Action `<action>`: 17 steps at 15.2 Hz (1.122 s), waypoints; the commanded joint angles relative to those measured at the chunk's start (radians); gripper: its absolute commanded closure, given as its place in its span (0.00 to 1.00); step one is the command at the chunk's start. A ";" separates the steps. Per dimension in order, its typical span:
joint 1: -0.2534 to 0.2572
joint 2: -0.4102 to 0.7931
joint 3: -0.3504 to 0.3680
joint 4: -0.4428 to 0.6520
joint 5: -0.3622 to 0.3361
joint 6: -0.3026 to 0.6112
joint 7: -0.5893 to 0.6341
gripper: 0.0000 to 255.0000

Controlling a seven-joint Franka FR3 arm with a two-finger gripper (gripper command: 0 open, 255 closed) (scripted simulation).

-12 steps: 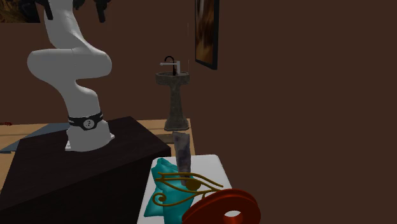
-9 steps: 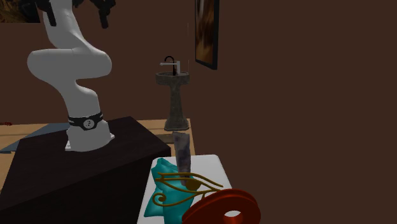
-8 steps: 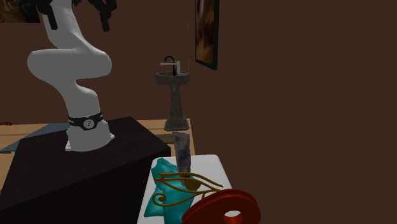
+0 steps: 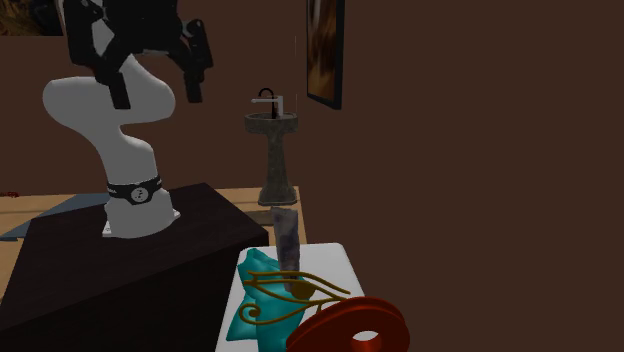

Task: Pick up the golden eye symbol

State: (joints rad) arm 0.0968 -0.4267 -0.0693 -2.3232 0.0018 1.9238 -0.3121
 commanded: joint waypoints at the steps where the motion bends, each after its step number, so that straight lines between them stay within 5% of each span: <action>1: 0.015 0.070 -0.003 0.012 -0.004 0.047 -0.052 0.00; 17: 0.103 0.648 0.050 0.260 -0.046 0.292 -0.383 0.00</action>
State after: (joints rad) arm 0.1939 0.1898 -0.0255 -2.0813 -0.0379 2.2085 -0.6786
